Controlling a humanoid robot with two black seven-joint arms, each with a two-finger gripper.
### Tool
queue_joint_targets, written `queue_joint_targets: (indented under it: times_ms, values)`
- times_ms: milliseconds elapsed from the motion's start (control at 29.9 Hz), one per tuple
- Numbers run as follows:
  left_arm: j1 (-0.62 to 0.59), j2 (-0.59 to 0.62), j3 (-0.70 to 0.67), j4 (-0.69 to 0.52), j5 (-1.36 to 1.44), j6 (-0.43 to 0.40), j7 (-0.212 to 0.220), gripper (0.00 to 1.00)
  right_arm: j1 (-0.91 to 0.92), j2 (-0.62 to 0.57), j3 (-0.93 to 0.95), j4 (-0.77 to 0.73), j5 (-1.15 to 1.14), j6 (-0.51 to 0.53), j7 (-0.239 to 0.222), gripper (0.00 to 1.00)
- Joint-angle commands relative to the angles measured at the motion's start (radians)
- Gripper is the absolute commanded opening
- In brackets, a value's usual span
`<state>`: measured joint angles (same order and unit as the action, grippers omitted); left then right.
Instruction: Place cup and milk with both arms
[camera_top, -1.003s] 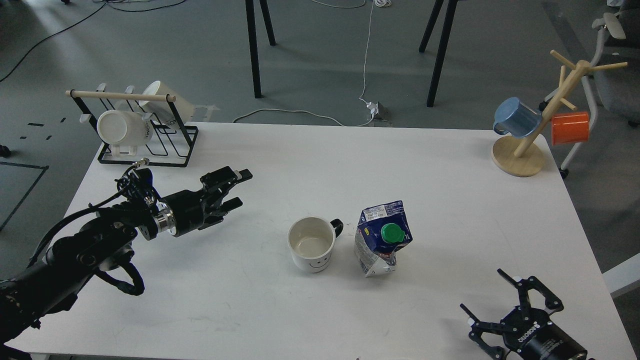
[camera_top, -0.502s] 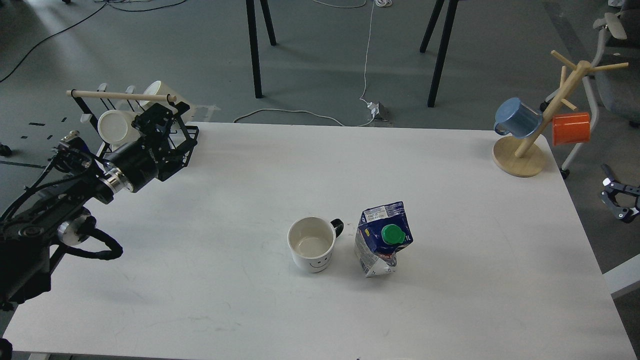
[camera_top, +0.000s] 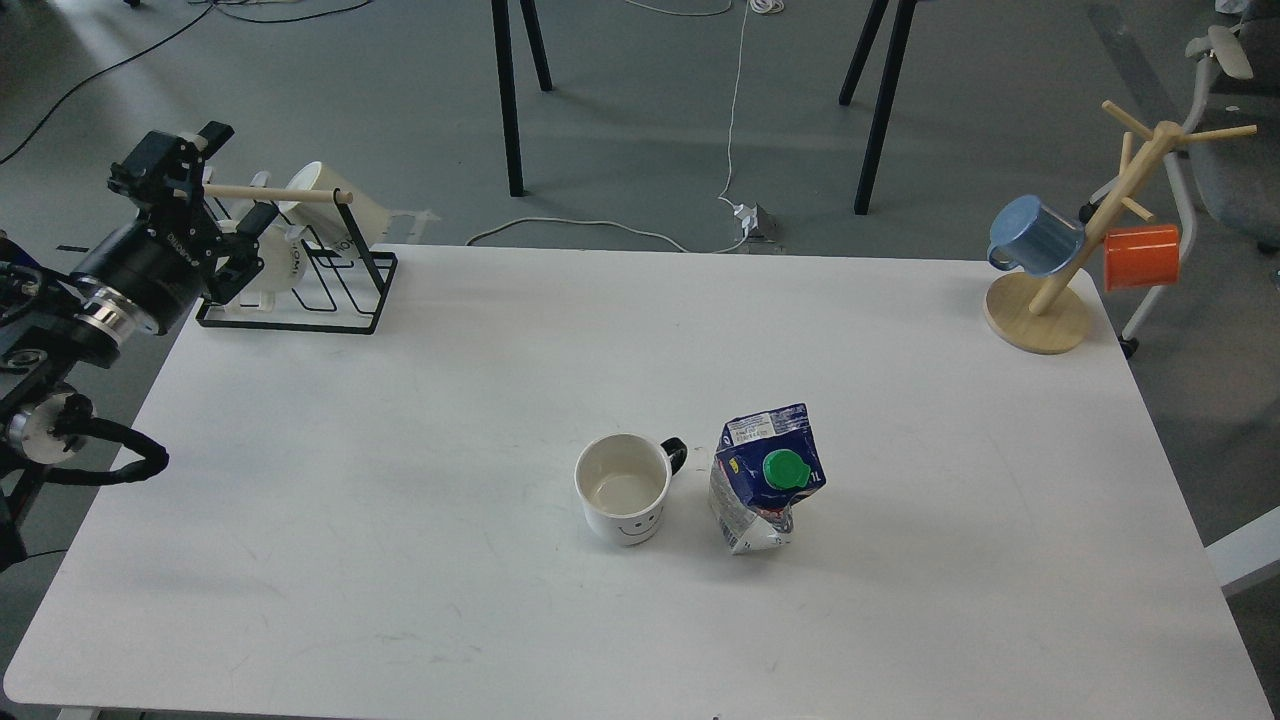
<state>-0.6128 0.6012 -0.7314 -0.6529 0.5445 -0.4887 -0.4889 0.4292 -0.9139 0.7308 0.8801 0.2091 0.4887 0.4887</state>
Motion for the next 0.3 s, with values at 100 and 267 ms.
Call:
queue_joint_targets:
  times_ms: [100, 267]
  values:
    - [0.004, -0.009, 0.000, 0.003, 0.000, 0.000, 0.000, 0.99, 0.037, 0.023, -0.014, -0.047, 0.001, 0.000, 0.000, 0.97]
    - [0.005, -0.011, 0.003, 0.004, 0.002, 0.000, 0.000, 0.99, 0.028, 0.047, -0.017, -0.069, 0.009, 0.000, 0.000, 0.96]
